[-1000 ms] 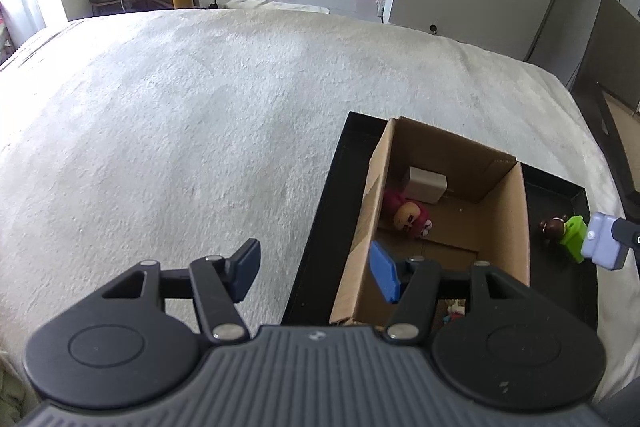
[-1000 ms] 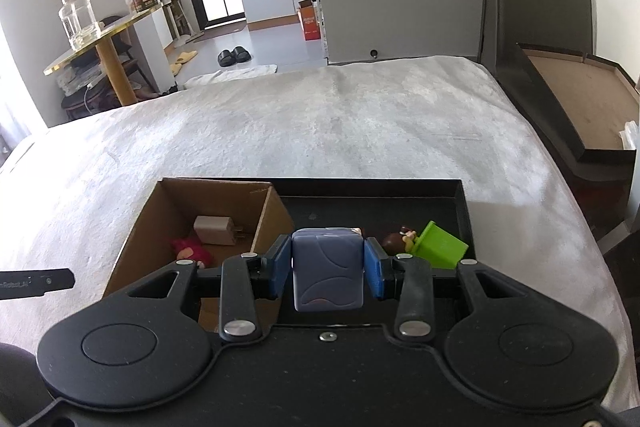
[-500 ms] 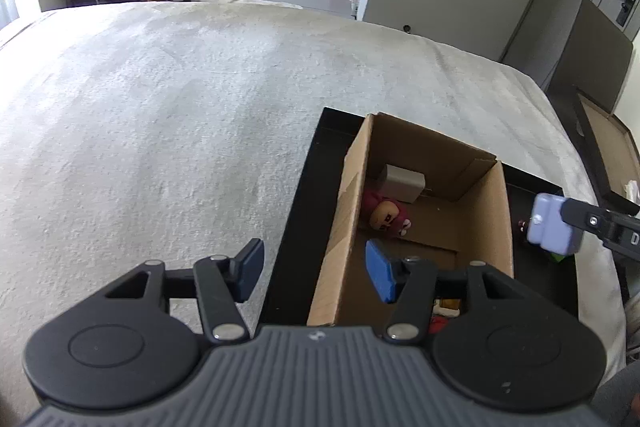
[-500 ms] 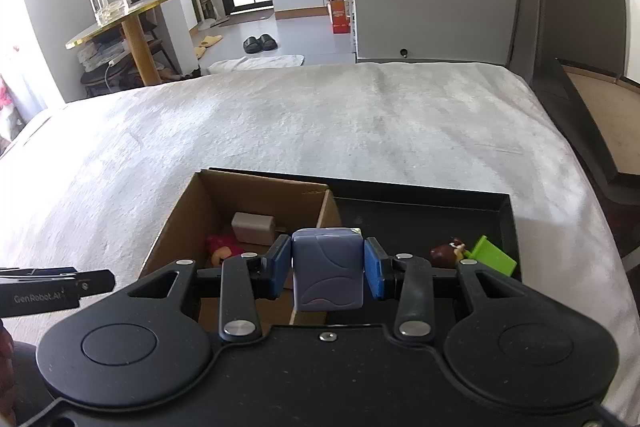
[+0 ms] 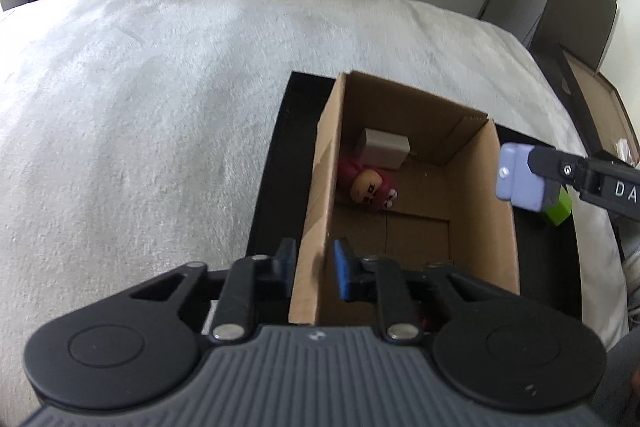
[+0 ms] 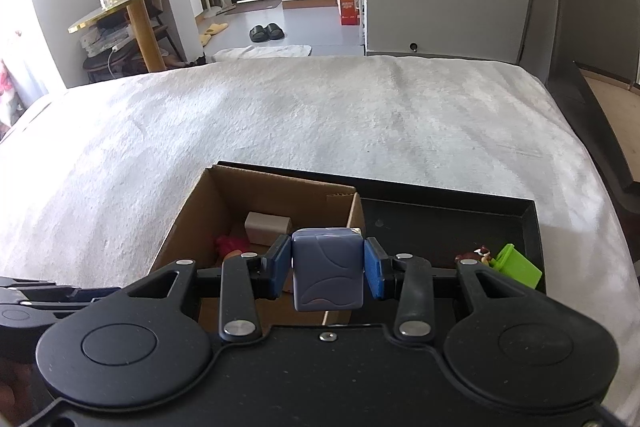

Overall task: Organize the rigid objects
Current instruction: 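Open the right tool to drop the lavender block into the box, then release the box with the left tool while right tool moves to green cube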

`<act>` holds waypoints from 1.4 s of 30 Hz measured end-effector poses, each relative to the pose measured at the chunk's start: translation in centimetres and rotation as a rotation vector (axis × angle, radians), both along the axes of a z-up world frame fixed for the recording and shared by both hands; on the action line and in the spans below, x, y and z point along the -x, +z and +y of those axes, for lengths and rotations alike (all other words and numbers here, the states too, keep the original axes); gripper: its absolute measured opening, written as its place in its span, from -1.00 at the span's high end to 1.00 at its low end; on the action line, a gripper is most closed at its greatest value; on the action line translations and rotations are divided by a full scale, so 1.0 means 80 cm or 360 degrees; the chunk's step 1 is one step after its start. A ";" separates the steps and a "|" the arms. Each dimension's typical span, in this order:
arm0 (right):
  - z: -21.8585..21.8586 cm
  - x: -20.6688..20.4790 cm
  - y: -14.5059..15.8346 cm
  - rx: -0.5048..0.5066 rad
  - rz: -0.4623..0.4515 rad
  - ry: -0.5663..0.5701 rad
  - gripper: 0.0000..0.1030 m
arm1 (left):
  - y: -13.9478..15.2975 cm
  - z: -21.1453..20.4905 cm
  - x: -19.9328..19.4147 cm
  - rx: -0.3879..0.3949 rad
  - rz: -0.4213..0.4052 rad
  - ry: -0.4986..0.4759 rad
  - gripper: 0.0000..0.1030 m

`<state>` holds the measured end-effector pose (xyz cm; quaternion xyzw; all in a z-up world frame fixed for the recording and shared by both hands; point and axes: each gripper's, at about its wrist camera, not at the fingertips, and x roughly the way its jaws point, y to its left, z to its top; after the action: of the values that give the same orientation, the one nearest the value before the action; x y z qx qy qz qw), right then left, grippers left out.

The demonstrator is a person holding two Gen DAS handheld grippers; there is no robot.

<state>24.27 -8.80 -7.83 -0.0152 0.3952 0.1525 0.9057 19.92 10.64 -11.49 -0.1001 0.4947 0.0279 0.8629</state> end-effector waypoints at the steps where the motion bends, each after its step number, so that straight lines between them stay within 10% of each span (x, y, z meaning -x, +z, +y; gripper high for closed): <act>1: 0.002 -0.001 -0.001 0.0006 -0.0001 0.0004 0.26 | -0.002 0.000 -0.002 -0.0002 0.0014 -0.0004 0.71; 33: 0.001 0.000 -0.006 0.0005 0.0034 -0.0016 0.17 | -0.010 -0.001 -0.003 0.0019 0.0028 -0.0034 0.87; 42: -0.020 0.019 0.003 -0.0033 -0.0021 -0.0044 -0.20 | -0.001 -0.006 0.007 -0.0045 0.0006 -0.0033 0.85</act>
<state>22.71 -10.39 -7.61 -0.0013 0.3879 0.1442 0.9104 19.39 10.17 -11.61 -0.0827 0.4969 0.0260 0.8635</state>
